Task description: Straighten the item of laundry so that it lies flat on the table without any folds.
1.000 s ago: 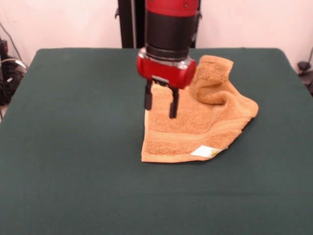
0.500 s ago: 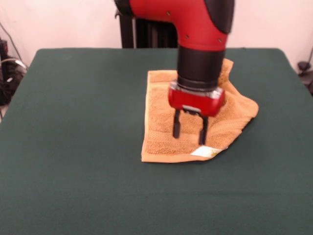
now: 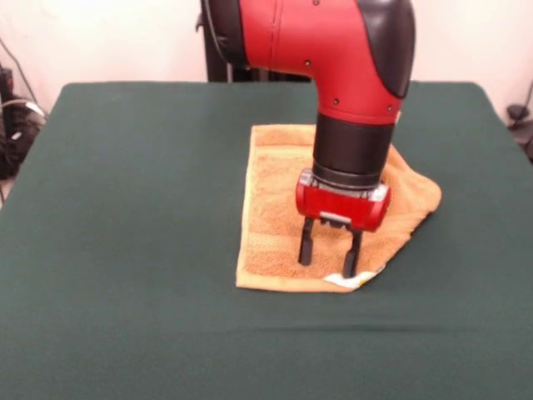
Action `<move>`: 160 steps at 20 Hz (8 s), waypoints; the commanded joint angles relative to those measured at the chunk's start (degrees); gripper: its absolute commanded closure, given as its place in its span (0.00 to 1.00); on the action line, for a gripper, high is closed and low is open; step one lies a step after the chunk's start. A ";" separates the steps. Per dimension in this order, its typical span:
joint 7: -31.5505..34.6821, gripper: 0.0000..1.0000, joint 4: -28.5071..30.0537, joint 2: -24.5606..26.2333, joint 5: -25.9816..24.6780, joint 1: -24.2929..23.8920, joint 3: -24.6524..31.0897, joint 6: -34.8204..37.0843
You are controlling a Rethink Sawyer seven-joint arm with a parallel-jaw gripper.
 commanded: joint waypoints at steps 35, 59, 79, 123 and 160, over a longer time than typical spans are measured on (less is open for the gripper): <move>-6.66 1.00 -10.92 11.11 -12.19 -13.14 9.92 2.75; -2.96 1.00 1.46 3.66 -24.87 -24.40 15.68 5.94; 19.31 1.00 14.92 0.36 -5.12 -4.96 -2.69 0.10; 6.38 1.00 18.43 0.65 -7.11 -21.34 -0.36 -2.46; -6.86 0.00 7.52 -6.99 -7.99 -20.11 2.87 11.71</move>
